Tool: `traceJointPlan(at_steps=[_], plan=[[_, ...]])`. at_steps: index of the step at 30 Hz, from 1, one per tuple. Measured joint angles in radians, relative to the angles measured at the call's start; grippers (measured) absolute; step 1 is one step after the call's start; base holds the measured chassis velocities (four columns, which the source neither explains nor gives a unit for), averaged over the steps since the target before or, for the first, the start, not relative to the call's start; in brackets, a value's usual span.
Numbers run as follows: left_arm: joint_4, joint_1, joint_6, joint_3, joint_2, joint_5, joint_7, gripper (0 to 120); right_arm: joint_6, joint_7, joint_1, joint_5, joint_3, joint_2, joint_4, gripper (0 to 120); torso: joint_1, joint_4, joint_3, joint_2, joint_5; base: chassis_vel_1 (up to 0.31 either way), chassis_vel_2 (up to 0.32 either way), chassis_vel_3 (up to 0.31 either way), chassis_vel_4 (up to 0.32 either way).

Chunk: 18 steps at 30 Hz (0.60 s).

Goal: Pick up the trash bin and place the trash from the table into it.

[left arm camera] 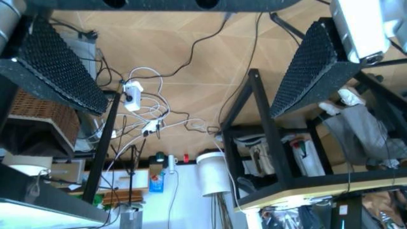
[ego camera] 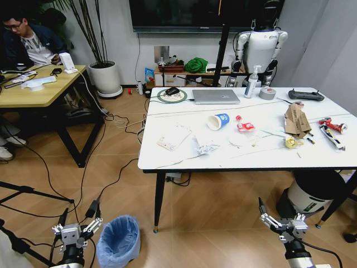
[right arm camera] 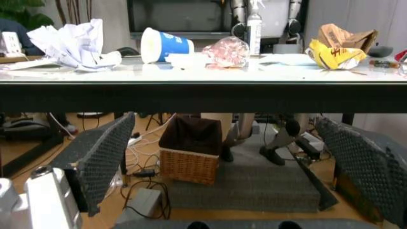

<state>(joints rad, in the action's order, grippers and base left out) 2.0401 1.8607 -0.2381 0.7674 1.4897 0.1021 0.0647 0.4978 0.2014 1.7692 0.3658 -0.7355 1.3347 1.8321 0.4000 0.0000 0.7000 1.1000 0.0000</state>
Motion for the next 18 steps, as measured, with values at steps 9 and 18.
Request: traceJointPlan(at_steps=[9, 18], plan=[[0.005, 0.003, 0.014, -0.003, -0.016, 0.07, -0.048, 100, -0.002, -0.001, -0.001, 0.001, -0.005, 0.011, 0.004, 100, -0.008, 0.0001, -0.009, -0.016, 0.0, 0.0, 0.0, 0.0, 0.0], [0.007, 0.005, 0.013, -0.004, -0.019, 0.077, -0.052, 100, 0.0, -0.001, -0.002, 0.001, -0.011, 0.016, 0.007, 100, -0.028, 0.0, -0.034, -0.063, 0.0, 0.0, 0.0, 0.0, 0.0]])
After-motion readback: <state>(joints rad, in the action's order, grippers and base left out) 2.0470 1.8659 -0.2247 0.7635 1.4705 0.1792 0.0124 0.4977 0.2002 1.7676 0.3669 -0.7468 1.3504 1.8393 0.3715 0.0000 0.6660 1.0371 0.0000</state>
